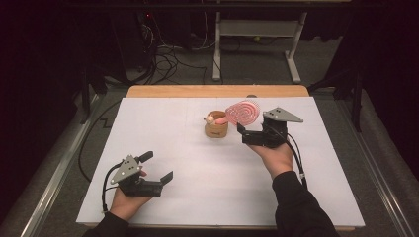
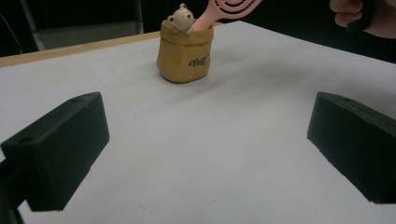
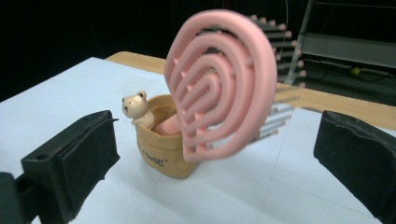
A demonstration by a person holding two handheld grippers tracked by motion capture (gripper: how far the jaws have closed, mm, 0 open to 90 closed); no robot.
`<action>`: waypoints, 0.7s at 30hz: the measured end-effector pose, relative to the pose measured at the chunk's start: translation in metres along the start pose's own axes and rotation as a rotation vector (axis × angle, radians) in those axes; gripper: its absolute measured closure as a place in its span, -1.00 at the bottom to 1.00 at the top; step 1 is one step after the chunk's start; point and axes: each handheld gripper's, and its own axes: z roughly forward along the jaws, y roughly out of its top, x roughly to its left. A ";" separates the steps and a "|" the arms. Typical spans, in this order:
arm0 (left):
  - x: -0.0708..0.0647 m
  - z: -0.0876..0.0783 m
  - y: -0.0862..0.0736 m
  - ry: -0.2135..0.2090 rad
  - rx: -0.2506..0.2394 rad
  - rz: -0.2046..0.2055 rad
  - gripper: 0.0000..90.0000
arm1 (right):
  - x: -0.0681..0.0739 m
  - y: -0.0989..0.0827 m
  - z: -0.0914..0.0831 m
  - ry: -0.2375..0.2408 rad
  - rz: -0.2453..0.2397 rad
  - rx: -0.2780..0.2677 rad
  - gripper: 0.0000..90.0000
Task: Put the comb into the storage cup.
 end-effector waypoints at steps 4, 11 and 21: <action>0.001 0.000 0.000 0.003 -0.002 0.001 -1.00 | 0.001 -0.011 -0.001 0.001 -0.007 0.012 -0.99; 0.004 -0.001 -0.001 0.013 -0.008 -0.015 -1.00 | 0.003 -0.037 0.004 0.000 -0.026 0.068 -0.99; 0.008 -0.003 -0.002 0.038 -0.005 -0.026 -1.00 | -0.001 -0.087 -0.009 0.003 -0.039 0.105 -0.99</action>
